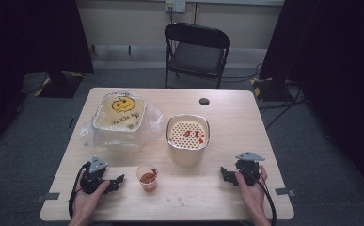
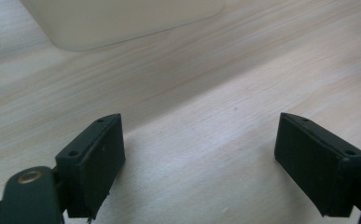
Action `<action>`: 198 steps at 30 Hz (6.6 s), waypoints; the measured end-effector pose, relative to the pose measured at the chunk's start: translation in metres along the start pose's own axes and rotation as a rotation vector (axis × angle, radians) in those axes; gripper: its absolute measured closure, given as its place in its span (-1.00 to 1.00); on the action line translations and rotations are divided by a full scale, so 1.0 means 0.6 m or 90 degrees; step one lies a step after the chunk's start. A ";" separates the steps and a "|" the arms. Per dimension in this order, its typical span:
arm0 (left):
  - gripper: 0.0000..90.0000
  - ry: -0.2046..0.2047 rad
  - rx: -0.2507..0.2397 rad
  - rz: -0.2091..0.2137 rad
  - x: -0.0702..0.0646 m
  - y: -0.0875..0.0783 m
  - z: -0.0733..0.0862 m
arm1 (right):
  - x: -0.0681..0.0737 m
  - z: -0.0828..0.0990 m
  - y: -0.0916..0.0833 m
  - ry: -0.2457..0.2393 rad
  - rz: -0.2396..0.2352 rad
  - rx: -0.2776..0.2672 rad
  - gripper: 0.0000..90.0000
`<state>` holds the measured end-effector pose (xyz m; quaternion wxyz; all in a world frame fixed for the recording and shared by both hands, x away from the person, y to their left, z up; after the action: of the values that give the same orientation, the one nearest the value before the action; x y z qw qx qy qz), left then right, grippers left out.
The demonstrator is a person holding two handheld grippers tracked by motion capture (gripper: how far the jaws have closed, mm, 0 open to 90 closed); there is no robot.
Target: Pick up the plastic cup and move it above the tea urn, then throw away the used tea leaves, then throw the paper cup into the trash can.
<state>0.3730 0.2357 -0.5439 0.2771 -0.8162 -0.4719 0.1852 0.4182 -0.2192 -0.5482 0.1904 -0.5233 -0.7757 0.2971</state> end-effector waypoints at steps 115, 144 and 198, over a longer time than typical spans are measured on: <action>-0.18 0.251 -0.127 -0.007 -0.159 0.016 -0.409 | 0.000 0.000 0.000 0.000 0.000 0.000 -0.81; -0.16 0.591 -0.074 -0.251 -0.182 0.085 -0.427 | 0.000 0.000 0.000 0.000 0.000 0.000 -0.81; -0.15 1.102 -0.044 -0.535 -0.233 0.085 -0.448 | 0.000 0.000 0.000 0.000 -0.001 0.000 -0.81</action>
<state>0.4906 0.0184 -0.3611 0.5487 -0.4420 -0.3631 -0.6097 0.4181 -0.2192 -0.5482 0.1908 -0.5230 -0.7758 0.2970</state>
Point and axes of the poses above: each handheld gripper's, and its own axes: y roughly forward along the jaws, z roughly out of its underside, x roughly to its left, the point moved 7 cm from there along y, roughly forward along the jaws, and after that the axes turned 2 degrees about -x, right-handed, at the moved point
